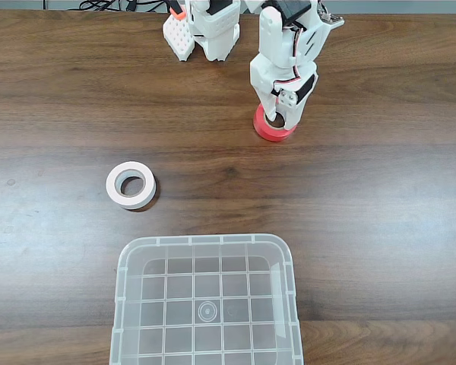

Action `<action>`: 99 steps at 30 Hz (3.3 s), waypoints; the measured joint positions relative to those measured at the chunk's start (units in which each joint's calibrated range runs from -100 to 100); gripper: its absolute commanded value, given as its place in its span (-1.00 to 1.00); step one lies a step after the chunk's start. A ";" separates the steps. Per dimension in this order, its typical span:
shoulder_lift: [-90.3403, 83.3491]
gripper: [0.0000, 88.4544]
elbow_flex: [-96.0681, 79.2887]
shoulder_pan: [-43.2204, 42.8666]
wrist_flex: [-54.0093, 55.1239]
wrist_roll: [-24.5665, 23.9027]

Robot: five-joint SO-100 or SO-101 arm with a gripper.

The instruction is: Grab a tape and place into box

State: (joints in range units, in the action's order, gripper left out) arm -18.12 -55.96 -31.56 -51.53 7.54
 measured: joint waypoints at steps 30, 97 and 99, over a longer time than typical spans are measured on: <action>9.71 -0.93 3.61 -0.08 3.14 -0.16; 57.26 -0.63 102.44 29.53 -7.80 0.00; 57.26 -0.50 102.44 29.75 -7.80 0.00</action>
State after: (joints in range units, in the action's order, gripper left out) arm 39.14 46.48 -1.80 -59.32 7.54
